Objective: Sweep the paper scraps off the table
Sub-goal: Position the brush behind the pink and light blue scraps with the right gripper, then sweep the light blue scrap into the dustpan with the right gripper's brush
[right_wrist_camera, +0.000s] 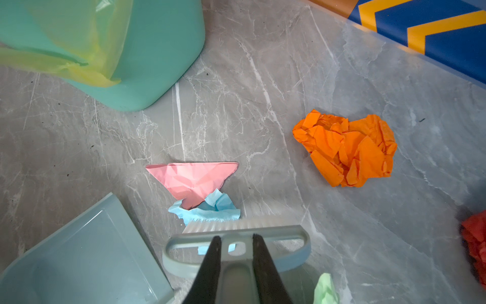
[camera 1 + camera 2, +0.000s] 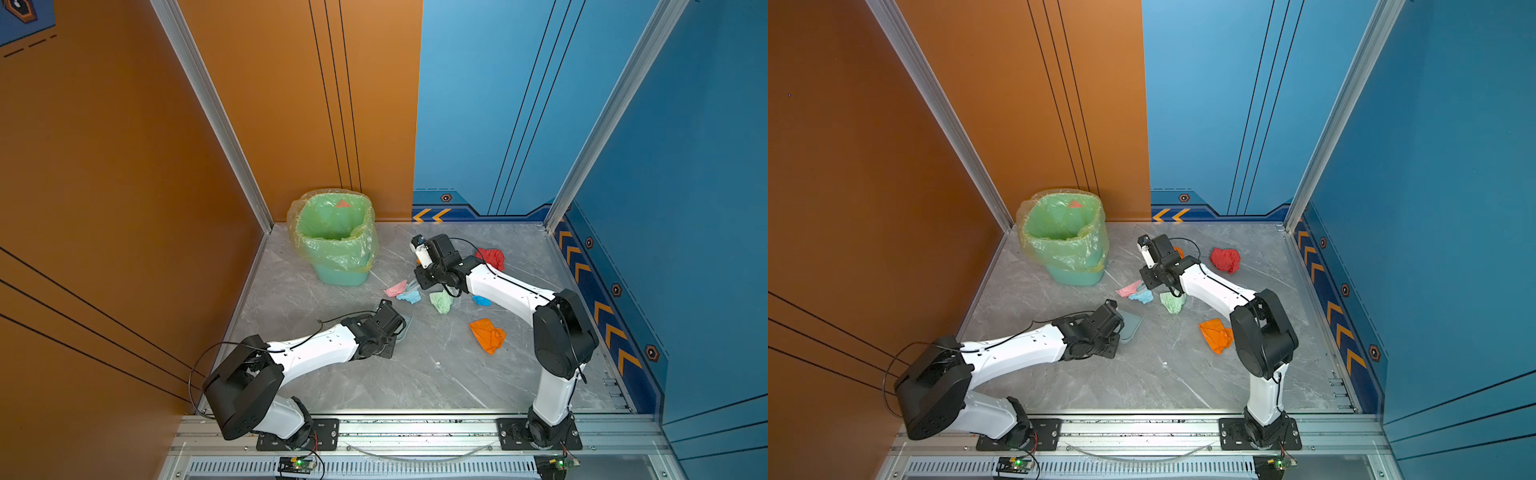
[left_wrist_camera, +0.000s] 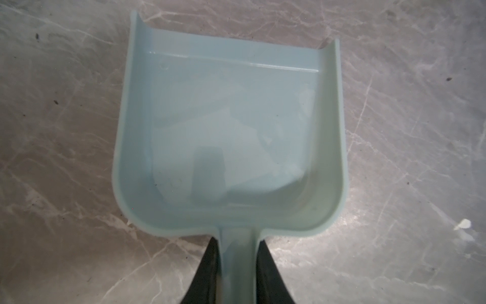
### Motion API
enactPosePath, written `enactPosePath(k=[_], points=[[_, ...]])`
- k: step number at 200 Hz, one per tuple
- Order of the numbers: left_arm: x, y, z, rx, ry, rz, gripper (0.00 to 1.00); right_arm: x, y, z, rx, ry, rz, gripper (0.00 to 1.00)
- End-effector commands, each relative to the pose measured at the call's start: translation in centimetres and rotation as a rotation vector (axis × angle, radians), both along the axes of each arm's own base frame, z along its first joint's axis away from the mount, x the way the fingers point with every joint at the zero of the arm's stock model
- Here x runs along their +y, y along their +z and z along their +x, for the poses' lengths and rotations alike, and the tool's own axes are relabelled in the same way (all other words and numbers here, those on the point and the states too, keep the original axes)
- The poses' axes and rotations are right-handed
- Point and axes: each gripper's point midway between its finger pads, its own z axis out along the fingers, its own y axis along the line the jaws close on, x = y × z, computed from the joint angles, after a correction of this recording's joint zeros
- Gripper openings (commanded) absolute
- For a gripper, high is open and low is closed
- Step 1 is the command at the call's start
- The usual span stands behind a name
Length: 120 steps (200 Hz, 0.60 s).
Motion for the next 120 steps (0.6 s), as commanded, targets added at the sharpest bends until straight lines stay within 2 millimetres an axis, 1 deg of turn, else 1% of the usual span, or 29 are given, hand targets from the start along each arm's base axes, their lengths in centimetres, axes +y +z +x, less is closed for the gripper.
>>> enactPosePath(k=[1,47,73,94,120], points=[[-0.4,-0.1,-0.5,0.014,-0.014,-0.006,0.0,0.6,-1.0,-0.3,0.061,0.015,0.015,0.0],[-0.1,-0.2,-0.8,0.023,-0.017,0.002,0.0,1.8,-1.8,-1.3,0.109,0.062,0.051,0.0],[0.1,-0.3,-1.0,0.027,-0.015,0.008,0.0,2.5,-1.8,-2.5,0.148,0.116,0.073,0.0],[0.4,-0.3,-1.2,0.029,-0.011,0.01,0.0,2.8,-0.8,-3.5,0.166,0.16,0.108,0.0],[0.8,-0.3,-1.3,0.024,-0.003,0.013,0.0,3.3,1.2,-5.0,0.195,0.238,0.185,0.0]])
